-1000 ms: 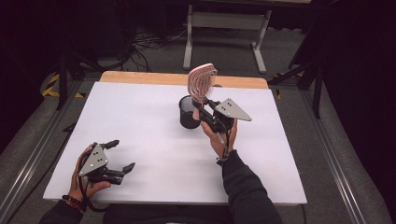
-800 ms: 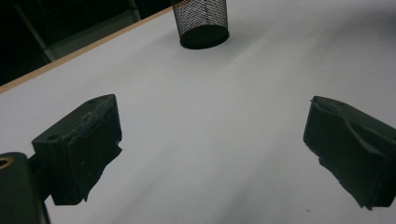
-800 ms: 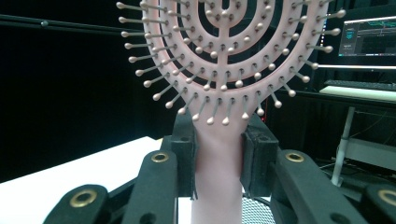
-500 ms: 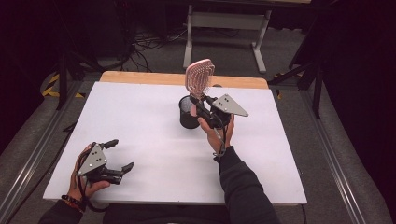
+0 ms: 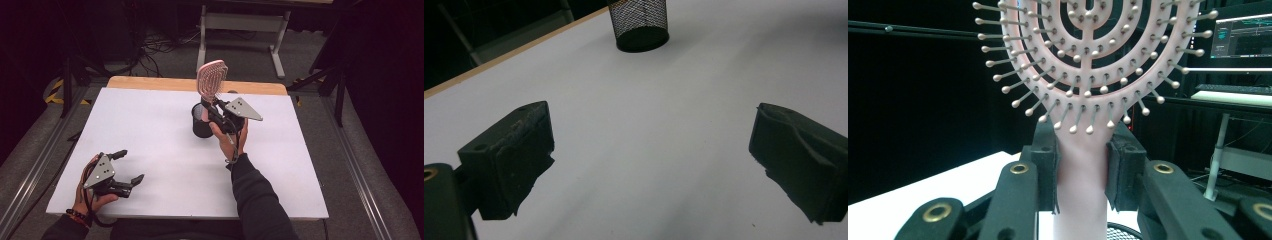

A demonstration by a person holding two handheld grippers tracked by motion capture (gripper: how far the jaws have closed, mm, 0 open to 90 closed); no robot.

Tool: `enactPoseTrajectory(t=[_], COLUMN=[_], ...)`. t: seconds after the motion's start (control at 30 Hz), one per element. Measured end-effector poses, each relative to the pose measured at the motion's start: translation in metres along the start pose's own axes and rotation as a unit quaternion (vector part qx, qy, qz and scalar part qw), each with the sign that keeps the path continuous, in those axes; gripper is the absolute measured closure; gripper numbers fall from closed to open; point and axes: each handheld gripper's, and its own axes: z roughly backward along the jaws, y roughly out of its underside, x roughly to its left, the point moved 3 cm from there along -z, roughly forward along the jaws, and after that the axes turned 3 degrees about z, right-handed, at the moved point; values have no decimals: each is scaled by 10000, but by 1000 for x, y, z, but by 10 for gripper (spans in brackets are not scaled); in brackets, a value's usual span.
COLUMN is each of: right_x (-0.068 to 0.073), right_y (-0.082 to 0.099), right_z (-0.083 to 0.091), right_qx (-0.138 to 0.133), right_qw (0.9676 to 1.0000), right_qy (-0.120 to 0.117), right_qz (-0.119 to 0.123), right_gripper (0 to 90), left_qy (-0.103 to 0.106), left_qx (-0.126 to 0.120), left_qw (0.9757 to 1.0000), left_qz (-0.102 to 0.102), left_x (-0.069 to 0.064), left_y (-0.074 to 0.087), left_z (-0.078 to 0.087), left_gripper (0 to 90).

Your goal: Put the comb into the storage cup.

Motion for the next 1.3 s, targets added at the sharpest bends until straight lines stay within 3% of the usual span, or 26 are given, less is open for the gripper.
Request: enactPoseTrajectory(t=[0.57,1.3], right_x=[-7,-16], right_y=[5,25], right_z=[-13,-24], right_qx=[95,404], right_qw=[9999,9987], right_qy=[75,284], right_qz=[-81,-96], right_gripper=[701,700], left_qy=[45,116], left_qx=[26,55], left_qw=[10000,9999], left_qz=[-18,-39], left_x=[-1,-2], left_y=[1,1], left_z=[-1,-2], left_gripper=[51,51])
